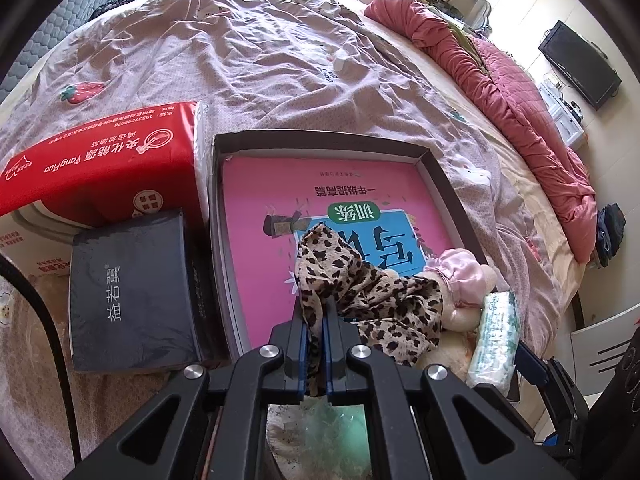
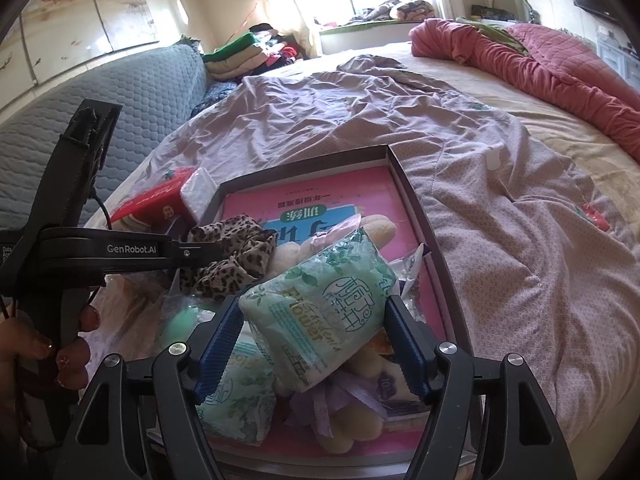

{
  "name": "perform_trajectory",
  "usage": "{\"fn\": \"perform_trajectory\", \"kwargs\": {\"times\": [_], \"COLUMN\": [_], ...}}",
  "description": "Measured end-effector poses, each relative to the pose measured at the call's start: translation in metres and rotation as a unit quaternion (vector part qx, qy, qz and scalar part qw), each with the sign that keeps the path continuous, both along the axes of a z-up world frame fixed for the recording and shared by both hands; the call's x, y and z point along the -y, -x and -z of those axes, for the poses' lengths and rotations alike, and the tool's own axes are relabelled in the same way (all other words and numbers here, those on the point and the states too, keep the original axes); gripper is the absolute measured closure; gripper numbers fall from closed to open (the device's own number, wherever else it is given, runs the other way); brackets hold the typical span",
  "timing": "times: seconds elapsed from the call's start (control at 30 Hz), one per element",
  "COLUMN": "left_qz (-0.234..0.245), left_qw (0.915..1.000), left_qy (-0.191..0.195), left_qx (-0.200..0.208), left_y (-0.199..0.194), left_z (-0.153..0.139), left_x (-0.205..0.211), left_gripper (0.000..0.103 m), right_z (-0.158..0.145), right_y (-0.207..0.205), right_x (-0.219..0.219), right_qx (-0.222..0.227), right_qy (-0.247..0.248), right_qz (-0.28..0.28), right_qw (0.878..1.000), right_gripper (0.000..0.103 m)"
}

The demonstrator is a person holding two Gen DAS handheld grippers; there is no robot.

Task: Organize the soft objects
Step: 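Lower the scrunchie into the tray with the left tool while the right tool lowers the tissue pack, then open the left tool releasing the scrunchie while the right tool releases the tissue pack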

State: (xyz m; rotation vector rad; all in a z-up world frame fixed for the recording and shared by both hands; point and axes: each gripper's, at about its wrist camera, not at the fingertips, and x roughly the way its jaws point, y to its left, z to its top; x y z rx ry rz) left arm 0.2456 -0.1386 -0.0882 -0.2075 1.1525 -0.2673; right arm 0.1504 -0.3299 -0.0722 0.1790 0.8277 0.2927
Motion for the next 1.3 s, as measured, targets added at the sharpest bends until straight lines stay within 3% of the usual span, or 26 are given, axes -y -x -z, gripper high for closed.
{"fn": "perform_trajectory", "kwargs": {"times": [0.8,1.3], "left_qz": [0.022,0.026], "left_qw": [0.9987,0.9981], "left_qy": [-0.044,-0.054], "left_qx": [0.01,0.017], "left_y": [0.01,0.019], "left_z": [-0.008,-0.017], "left_x": [0.01,0.008], "left_gripper": [0.095,0.058], "right_z": [-0.006,-0.026], "right_y": [0.003,0.011], "right_x": [-0.003,0.0], "right_qx": [0.011,0.042], "right_qy": [0.02,0.014], "right_qz": [0.006,0.016], "right_qw": [1.0,0.999], "right_gripper": [0.023,0.022]}}
